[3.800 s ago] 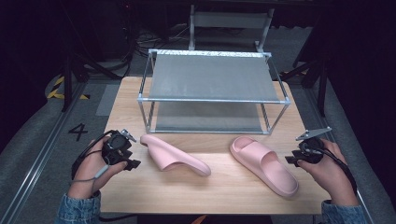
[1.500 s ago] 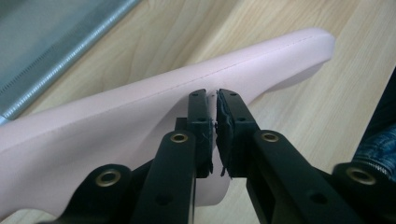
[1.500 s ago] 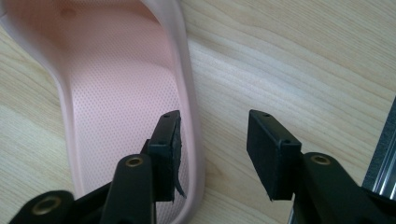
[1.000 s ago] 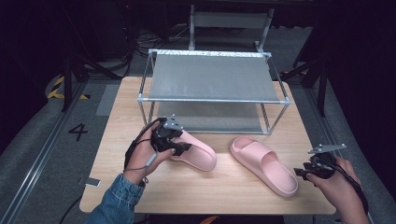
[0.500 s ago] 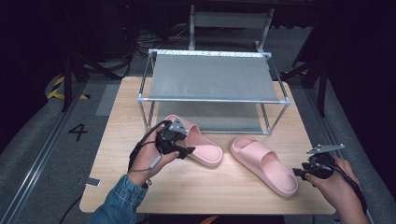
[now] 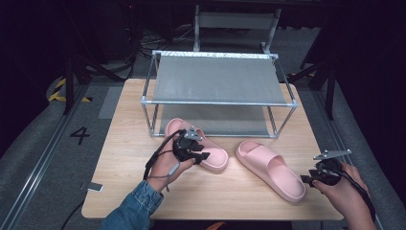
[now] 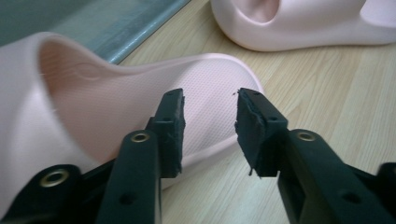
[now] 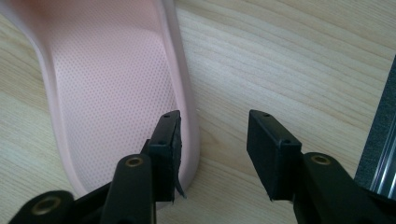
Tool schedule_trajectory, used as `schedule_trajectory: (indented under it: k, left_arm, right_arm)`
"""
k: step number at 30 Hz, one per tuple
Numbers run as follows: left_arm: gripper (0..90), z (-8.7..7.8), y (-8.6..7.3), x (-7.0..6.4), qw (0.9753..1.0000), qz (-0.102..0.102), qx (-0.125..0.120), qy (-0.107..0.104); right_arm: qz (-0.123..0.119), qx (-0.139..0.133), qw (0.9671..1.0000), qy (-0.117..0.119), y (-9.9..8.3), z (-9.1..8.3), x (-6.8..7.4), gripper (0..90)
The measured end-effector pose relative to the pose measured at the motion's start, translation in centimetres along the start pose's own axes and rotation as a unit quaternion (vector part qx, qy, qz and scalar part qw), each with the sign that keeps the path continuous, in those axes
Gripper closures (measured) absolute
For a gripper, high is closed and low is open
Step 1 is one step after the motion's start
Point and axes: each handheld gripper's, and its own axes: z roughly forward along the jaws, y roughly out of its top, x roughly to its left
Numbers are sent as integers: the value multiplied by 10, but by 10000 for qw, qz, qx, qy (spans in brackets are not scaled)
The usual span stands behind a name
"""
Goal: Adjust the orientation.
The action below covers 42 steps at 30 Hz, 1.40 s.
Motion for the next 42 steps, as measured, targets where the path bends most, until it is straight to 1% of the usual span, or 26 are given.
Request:
schedule_trajectory:
  k: [1,4,6,7,9,11,12,14,15,16,17,19,21,22,23,24,25,26,32,34,35,36,38,39,40,42]
  left_arm:
    - [643,2,0,0,10000,-19,-3,24]
    - [686,6,0,1,9998,-37,34,172]
    - [699,7,-2,3,9991,-122,139,386]
    - [701,7,-2,5,9985,-118,204,493]
    - [714,7,-4,6,9978,-202,238,579]
    - [720,6,-4,7,9969,-207,295,703]
    - [724,6,-4,7,9969,-207,295,703]
    - [745,4,-5,8,9955,-222,392,834]
    - [747,3,-6,8,9941,-280,444,953]
    - [755,2,-7,8,9937,-341,464,965]
    - [757,2,-7,8,9937,-341,464,965]
    - [760,-3,-10,9,9913,-452,590,1084]
    - [749,-8,-13,11,9903,-571,609,1111]
    - [742,-8,-13,11,9903,-571,609,1111]
    - [739,-14,-17,12,9888,-752,659,1109]
    - [735,-14,-17,12,9888,-752,659,1109]
    - [734,-17,-21,13,9883,-852,654,1079]
    - [733,-19,-23,15,9882,-889,640,1066]
    - [701,-34,-33,23,9855,-1163,609,1071]
    - [683,-39,-37,25,9835,-1212,606,1200]
    - [679,-42,-38,26,9818,-1284,612,1260]
    - [673,-42,-38,26,9818,-1284,612,1260]
    - [666,-51,-42,32,9786,-1372,634,1396]
    - [663,-54,-43,35,9779,-1403,635,1412]
    - [652,-57,-45,38,9762,-1485,616,1454]
    - [641,-63,-48,43,9753,-1526,599,1479]
  right_arm:
    - [0,0,10000,0,0,0,0,567]
    - [-9,10,10000,13,-1,0,0,571]
    - [-10,15,10000,-3,-2,0,0,573]
    - [-6,15,10000,-12,-2,0,0,573]
    - [-10,13,10000,-33,-2,-1,-1,574]
    - [-17,0,10000,-31,-2,-1,-1,575]
    - [-31,22,10000,-13,-2,-1,-1,575]
    - [-37,39,10000,-2,-1,0,0,577]
    - [-37,42,10000,-1,-1,0,0,577]
    - [-32,39,10000,2,-1,0,0,577]
    - [-34,32,10000,-5,0,0,0,577]
    - [-66,27,10000,-8,1,1,0,577]
    - [-81,27,10000,-2,3,2,0,577]
    - [-81,27,10000,-2,3,2,0,577]
    - [-110,36,9999,4,7,4,1,576]
    - [-110,36,9999,4,7,4,1,576]
    - [-152,47,9999,48,10,5,2,575]
    - [-169,31,9998,52,12,6,3,574]
    - [-263,34,9996,102,19,9,5,572]
    - [-276,4,9996,91,21,10,5,572]
    - [-278,10,9996,101,22,10,5,572]
    - [-278,10,9996,101,22,10,5,572]
    - [-296,1,9995,110,23,10,6,571]
    - [-307,15,9995,116,24,11,6,571]
    - [-298,12,9995,119,24,11,7,571]
    - [-308,12,9995,120,24,12,7,571]
